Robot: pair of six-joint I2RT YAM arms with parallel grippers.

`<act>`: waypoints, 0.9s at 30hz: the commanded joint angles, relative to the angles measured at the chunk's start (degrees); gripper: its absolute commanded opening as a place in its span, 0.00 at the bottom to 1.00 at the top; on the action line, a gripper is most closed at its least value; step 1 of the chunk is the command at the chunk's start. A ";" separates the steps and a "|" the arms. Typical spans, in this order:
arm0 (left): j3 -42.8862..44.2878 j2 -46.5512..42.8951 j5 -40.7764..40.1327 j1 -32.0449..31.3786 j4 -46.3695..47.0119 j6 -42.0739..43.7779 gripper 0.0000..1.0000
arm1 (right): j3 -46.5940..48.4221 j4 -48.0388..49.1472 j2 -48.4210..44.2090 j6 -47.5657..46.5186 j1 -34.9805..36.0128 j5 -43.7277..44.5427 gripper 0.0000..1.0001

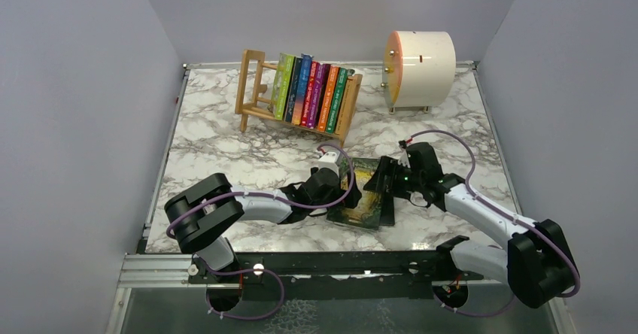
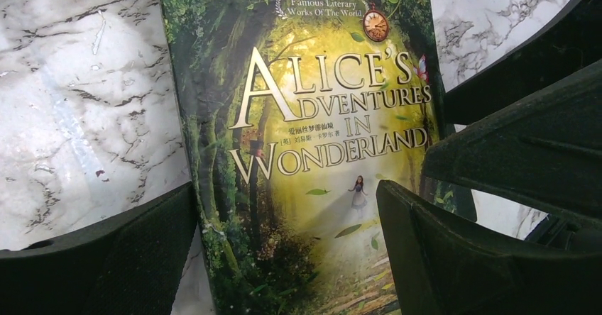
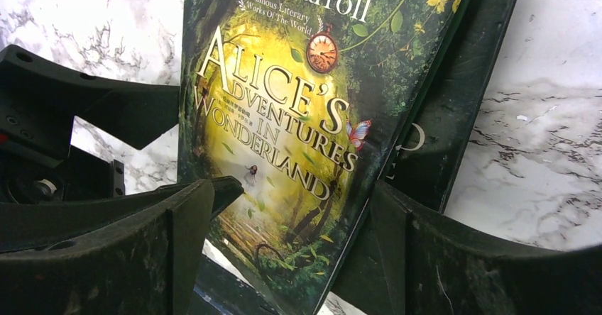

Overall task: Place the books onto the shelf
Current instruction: Pick up the book from the center of the board.

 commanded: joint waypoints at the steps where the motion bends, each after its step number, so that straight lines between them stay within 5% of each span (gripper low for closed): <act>1: -0.94 -0.17 2.10 -0.54 0.58 -1.42 0.87 | 1.94 3.33 1.19 -0.69 0.90 -2.08 0.79; 27: -12.13 -14.84 2.38 0.68 12.67 -2.21 0.74 | 3.74 10.63 11.20 0.03 8.24 1.04 0.78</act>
